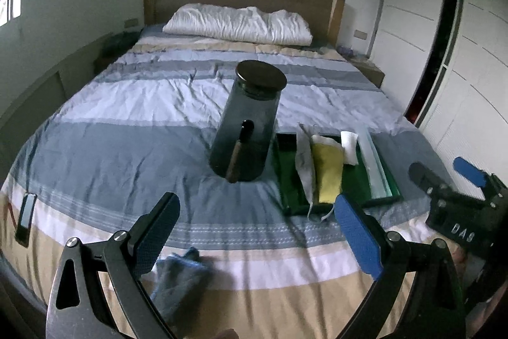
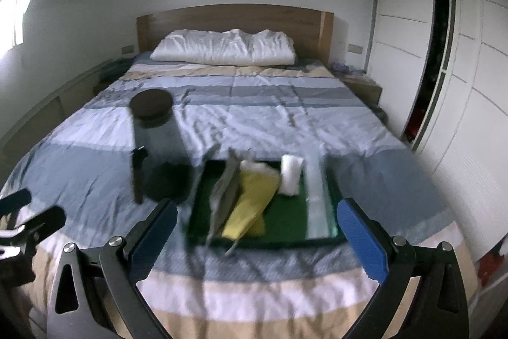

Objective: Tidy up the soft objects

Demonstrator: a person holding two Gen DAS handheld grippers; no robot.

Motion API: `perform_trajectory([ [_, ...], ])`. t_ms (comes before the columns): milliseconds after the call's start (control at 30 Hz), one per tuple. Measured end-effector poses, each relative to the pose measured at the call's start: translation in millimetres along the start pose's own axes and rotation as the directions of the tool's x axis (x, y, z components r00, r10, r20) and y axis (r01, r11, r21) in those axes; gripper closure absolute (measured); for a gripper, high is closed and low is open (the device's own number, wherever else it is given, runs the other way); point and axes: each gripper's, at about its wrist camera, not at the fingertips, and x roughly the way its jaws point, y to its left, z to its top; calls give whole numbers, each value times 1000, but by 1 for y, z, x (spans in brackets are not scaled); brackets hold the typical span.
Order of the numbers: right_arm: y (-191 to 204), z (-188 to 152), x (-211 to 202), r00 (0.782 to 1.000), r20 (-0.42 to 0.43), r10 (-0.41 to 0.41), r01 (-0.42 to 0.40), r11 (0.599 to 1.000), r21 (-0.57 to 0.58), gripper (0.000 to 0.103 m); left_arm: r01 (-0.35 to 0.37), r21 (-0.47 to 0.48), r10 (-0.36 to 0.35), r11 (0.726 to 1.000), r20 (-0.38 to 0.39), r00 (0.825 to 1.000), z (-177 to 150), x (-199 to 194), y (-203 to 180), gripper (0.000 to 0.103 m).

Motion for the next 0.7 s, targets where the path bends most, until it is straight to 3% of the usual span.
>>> perform_trajectory([
  [367,61,-27,-43,997,-22,75,-76,996,-45,0,-11,-13,11,1000,29,1000,-23,-29,54,7],
  [700,134,-57,-34,981,-115,157,-168,981,-93,0,-96,-14,96,995,-20,995,-61,-18,155,7],
])
